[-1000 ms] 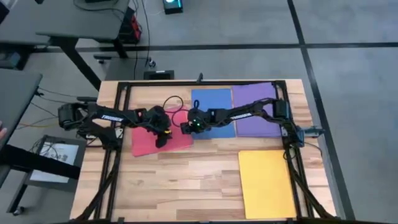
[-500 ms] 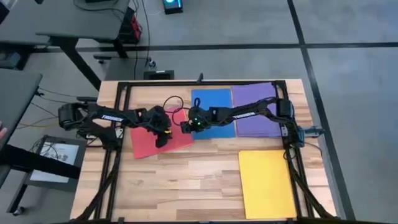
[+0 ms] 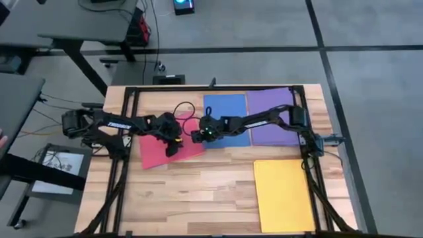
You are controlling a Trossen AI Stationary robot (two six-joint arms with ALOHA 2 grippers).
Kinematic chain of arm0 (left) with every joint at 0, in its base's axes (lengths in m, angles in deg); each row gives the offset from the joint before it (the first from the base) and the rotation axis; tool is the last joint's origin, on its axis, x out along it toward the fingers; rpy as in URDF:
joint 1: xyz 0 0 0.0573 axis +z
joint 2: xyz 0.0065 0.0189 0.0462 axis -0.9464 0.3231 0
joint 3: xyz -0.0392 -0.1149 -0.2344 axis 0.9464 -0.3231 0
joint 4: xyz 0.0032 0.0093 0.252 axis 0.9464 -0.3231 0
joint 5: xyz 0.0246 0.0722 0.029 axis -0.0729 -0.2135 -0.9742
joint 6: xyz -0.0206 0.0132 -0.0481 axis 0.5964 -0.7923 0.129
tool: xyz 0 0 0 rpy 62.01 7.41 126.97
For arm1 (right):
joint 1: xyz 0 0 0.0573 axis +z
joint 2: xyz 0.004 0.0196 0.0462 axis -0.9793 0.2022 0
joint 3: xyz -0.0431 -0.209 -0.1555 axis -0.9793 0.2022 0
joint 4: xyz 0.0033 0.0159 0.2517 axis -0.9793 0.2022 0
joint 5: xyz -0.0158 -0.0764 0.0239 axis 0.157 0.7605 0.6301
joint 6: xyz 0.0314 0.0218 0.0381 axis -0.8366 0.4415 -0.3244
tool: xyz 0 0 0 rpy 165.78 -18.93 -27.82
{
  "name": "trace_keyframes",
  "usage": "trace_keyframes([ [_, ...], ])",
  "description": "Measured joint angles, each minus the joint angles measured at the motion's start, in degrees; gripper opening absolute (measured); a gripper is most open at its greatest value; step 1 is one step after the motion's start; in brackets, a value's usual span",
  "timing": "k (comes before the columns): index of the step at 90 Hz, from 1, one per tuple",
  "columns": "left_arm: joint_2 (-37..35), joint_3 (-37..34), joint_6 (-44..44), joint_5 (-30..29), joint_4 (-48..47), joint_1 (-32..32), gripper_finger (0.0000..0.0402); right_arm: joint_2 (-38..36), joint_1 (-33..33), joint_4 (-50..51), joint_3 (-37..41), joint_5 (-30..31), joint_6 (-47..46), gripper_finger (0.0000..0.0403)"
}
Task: Organize paper
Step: Put the pink paper into the bottom center of the table
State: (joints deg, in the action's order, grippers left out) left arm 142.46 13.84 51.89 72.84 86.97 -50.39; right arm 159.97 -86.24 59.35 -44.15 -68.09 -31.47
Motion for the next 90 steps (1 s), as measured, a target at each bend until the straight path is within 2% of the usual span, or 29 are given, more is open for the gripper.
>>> trace_keyframes([
  [43,0.00,0.00,-0.80,-0.04,0.02,0.01,0.0115,-1.81,-0.80,-0.18,0.00,-0.34,0.84,0.0211],
  [61,0.00,0.00,-0.84,-0.08,0.02,-0.01,0.0115,-2.60,-1.44,4.67,0.06,-0.34,1.32,0.0211],
  [81,-0.02,0.00,-0.84,-0.10,0.02,0.00,0.0115,-2.22,-1.17,-1.90,-0.07,-0.31,0.20,0.0211],
  [90,-0.02,0.00,-0.79,-0.11,0.04,-0.01,0.0115,-1.42,-0.61,-0.18,-0.02,-0.31,0.02,0.0211],
])
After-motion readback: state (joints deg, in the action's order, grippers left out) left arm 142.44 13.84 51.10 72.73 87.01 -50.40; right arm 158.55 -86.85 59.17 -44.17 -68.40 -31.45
